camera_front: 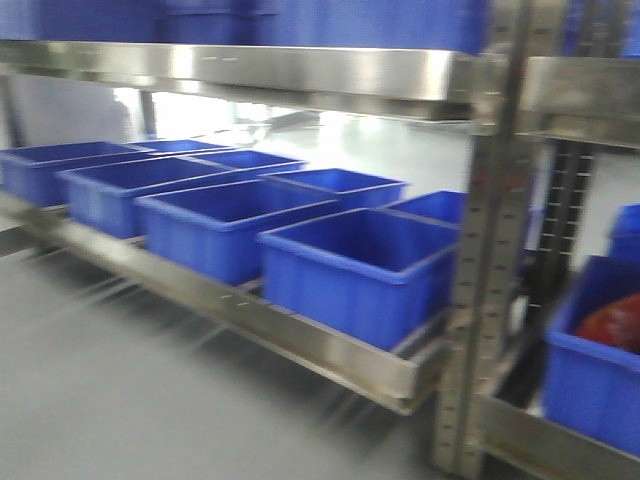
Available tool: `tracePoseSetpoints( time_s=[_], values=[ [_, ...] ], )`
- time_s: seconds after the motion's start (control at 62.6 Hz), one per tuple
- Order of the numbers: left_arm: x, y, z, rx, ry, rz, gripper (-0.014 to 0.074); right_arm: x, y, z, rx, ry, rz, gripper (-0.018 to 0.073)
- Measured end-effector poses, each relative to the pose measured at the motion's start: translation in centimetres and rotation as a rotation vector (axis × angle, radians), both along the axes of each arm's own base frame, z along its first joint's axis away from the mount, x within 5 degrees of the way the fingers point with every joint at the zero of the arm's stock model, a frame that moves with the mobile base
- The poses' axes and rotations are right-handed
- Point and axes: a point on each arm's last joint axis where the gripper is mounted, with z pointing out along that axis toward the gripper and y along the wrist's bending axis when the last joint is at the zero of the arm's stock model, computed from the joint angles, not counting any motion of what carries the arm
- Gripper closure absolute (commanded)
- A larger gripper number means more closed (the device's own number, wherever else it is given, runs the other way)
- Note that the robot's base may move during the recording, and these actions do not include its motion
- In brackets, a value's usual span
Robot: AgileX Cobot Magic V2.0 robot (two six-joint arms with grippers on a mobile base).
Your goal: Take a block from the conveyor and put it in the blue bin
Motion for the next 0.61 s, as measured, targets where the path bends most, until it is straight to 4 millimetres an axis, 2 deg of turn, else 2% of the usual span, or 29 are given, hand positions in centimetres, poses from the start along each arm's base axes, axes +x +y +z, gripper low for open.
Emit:
tracePoseSetpoints(
  time_s=[0.607],
  values=[
    [0.00,0.00,0.00,0.000,0.000,0.000,0.0708,0.00,0.00,0.00,0.000,0.000,0.000,0.0721]
  ],
)
